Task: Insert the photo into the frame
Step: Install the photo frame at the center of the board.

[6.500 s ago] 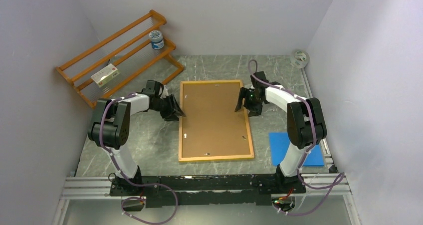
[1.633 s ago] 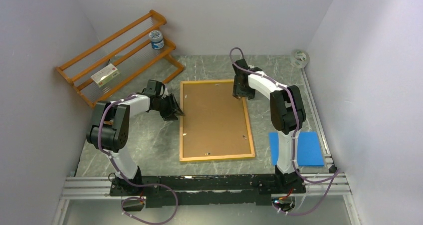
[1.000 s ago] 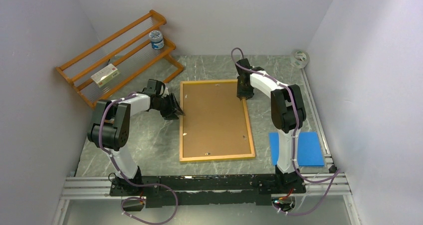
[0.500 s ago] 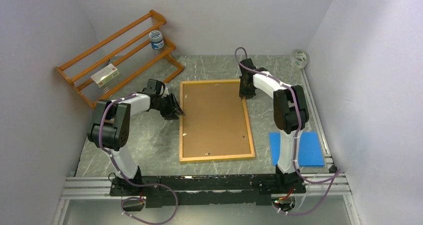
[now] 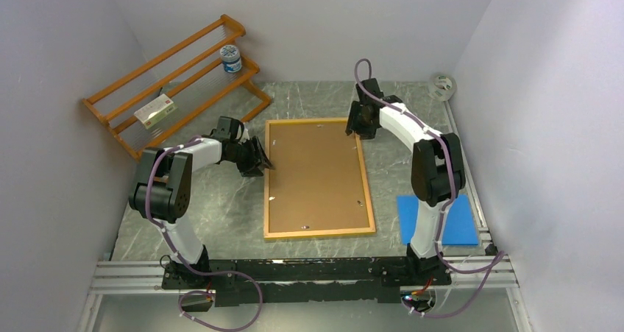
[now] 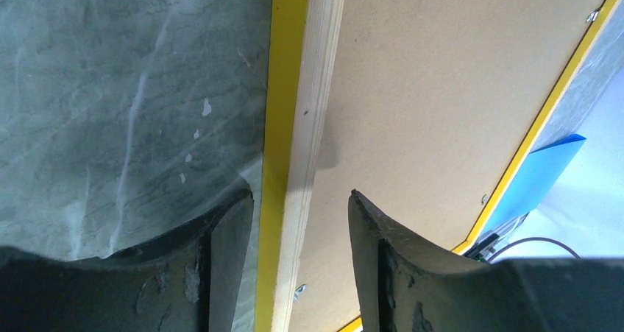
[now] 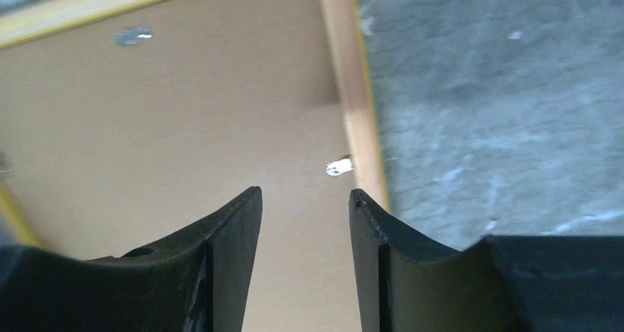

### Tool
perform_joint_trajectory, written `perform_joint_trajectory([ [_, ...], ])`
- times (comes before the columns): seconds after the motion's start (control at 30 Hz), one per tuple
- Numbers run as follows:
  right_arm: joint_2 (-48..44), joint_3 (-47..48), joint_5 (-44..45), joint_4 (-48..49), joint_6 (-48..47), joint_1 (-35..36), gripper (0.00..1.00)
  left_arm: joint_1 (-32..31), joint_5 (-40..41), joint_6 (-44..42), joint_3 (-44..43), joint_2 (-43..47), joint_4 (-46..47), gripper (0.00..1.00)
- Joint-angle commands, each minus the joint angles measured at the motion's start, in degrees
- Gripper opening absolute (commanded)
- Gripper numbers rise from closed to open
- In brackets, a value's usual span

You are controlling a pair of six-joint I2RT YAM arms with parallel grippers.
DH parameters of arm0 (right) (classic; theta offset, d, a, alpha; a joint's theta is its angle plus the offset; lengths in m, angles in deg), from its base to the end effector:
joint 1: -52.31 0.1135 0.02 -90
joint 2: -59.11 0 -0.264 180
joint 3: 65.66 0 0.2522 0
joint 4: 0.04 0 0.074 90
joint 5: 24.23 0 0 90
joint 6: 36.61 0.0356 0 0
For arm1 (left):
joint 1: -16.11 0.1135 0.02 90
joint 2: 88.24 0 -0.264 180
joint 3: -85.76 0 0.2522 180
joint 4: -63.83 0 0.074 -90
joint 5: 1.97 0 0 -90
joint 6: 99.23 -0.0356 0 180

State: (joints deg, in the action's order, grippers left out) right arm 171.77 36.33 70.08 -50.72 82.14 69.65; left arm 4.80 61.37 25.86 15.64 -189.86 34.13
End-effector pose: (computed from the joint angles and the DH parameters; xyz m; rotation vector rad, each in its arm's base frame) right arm 0.4037 0.1232 0.2143 0.2885 2.6318 0.1730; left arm 0.3295 -0.0822 0.1476 -0.4002 2.7071 -0.8712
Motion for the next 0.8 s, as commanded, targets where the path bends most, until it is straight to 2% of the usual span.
perform_joint_trajectory([
  [0.0, -3.3, -0.3, -10.3, 7.4, 6.9, 1.3, 0.49, 0.5, 2.7, -1.8, -1.6, 0.9, -1.2, 0.57],
  [0.17, -1.7, -4.2, -19.5, 22.5, 17.2, 4.7, 0.44, 1.0, 4.0, -2.4, -4.0, -0.1, -1.7, 0.57],
  [0.27, 1.9, -3.0, -22.3, 27.4, 22.3, 7.0, 0.42, 1.2, 5.0, -2.9, -5.2, -0.6, -1.9, 0.56],
  [0.47, 10.1, 2.9, -22.7, 32.1, 27.9, 11.7, 0.42, 1.3, 2.8, -4.3, -6.4, -3.3, -0.2, 0.52],
  [0.57, 13.9, 5.1, -22.1, 34.5, 29.3, 13.5, 0.4, 1.3, 2.4, -4.4, -6.5, -4.2, 0.4, 0.46],
  [0.77, 20.6, 11.1, -22.3, 33.5, 28.0, 16.1, 0.31, 1.3, 0.6, -4.9, -5.6, -4.4, 1.3, 0.32],
])
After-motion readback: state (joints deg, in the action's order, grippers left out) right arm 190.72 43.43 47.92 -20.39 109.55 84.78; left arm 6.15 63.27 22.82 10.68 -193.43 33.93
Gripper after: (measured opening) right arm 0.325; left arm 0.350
